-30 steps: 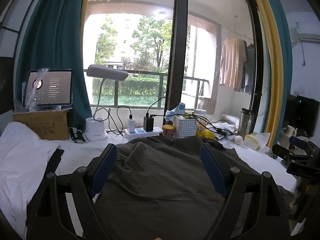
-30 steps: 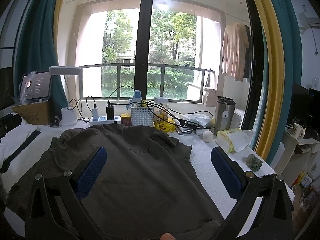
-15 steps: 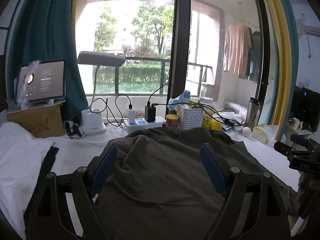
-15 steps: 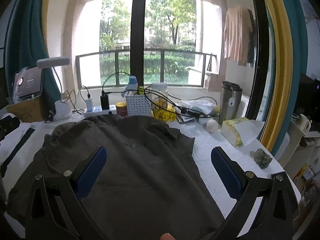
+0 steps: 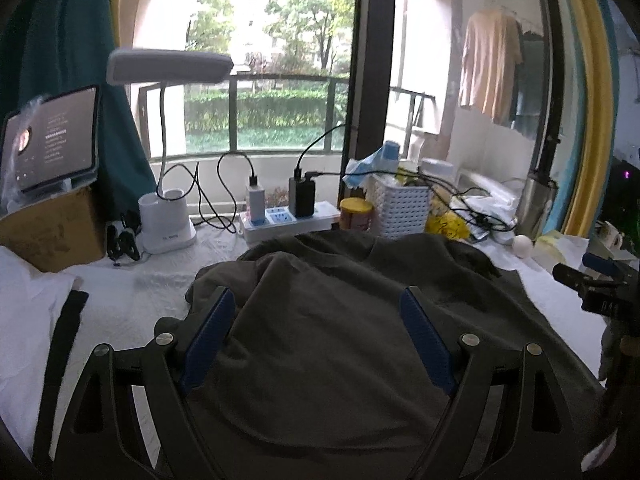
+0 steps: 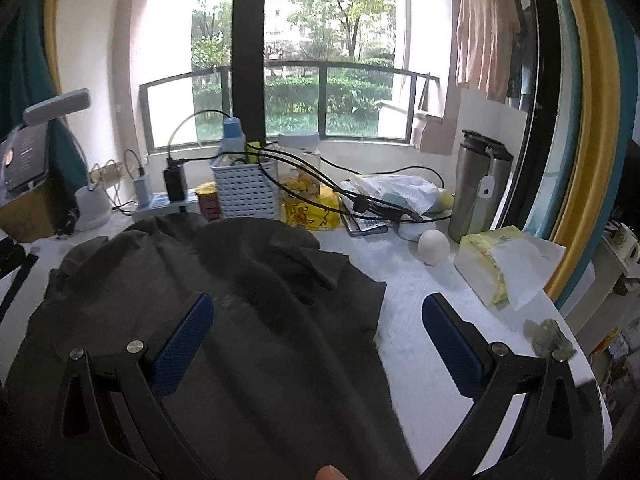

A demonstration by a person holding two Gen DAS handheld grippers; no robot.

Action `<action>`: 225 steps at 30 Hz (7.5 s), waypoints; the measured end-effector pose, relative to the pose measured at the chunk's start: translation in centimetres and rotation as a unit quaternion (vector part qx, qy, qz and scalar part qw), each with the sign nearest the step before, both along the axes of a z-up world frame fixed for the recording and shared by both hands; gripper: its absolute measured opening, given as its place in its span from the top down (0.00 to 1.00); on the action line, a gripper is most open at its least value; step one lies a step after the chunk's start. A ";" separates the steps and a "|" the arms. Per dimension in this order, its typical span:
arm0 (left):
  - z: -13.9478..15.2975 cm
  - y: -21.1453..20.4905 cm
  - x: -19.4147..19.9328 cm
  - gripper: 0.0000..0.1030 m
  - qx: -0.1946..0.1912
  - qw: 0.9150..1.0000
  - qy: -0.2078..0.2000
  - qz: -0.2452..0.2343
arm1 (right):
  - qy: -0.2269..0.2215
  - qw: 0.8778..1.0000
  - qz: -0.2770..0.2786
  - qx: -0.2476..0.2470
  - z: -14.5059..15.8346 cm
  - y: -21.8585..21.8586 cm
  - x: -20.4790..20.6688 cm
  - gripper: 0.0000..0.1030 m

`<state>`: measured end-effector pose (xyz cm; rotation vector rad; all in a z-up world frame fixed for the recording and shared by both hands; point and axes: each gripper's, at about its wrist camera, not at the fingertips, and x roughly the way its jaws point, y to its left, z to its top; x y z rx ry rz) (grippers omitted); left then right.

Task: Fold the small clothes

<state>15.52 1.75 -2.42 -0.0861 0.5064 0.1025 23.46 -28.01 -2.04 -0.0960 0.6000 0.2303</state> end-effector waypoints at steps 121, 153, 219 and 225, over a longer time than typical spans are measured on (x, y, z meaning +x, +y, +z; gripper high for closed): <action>-4.2 9.4 0.2 0.16 -0.075 0.996 0.043 0.038 | 0.164 0.976 0.138 -0.045 -6.9 11.8 8.5 1.00; -3.7 7.4 1.0 0.16 -0.049 0.997 0.041 0.046 | 0.166 0.985 0.045 0.023 -5.4 0.3 15.8 0.28; -4.1 10.0 0.3 0.16 -0.001 0.994 0.095 0.059 | 0.124 0.989 0.052 -0.069 -5.0 0.7 6.7 0.10; -4.7 13.3 3.2 0.16 -0.056 0.991 0.116 0.016 | 0.115 0.992 0.044 -0.020 -3.6 1.6 4.8 0.10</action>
